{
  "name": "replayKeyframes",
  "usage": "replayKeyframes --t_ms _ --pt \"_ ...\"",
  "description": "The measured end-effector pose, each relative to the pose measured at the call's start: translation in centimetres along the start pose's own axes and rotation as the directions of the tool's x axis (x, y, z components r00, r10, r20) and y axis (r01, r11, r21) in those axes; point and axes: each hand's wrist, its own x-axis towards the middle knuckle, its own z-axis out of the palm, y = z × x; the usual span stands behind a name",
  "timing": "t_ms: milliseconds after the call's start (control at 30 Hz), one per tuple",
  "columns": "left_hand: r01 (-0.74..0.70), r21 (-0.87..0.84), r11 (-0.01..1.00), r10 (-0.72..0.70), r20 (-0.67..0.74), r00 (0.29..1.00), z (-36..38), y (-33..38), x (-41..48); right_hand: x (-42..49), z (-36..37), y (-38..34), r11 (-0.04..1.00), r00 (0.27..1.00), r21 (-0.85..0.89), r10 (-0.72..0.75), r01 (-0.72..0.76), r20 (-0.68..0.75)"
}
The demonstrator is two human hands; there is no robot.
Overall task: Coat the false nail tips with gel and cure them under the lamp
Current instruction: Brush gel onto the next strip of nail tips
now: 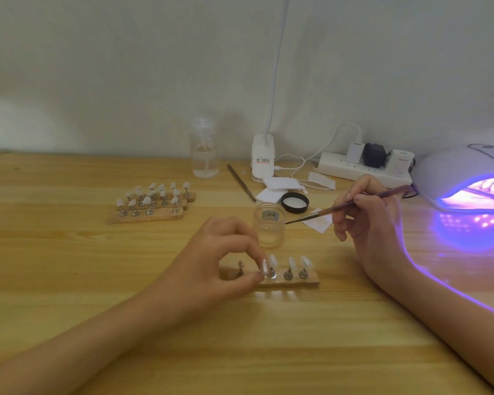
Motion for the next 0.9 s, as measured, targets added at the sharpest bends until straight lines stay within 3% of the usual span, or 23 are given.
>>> replayKeyframes --t_ms 67,200,733,900 --pt "0.032 0.026 0.999 -0.032 0.007 0.999 0.4 -0.4 0.0 0.0 0.0 0.1 1.000 1.000 -0.007 0.008 -0.008 0.003" --pt "0.144 -0.095 0.985 -0.141 0.041 0.989 0.5 -0.6 0.2 0.1 0.0 0.1 1.000 1.000 -0.012 0.014 -0.014 0.009" --pt "0.158 -0.027 0.987 -0.157 0.028 0.987 1.6 -0.2 1.2 0.4 -0.2 0.2 0.997 0.998 0.047 0.059 -0.058 -0.032" --pt "0.129 -0.066 0.990 -0.126 0.041 0.991 1.6 -0.3 1.3 1.0 0.8 -0.7 0.991 0.997 -0.130 0.034 -0.025 0.069"
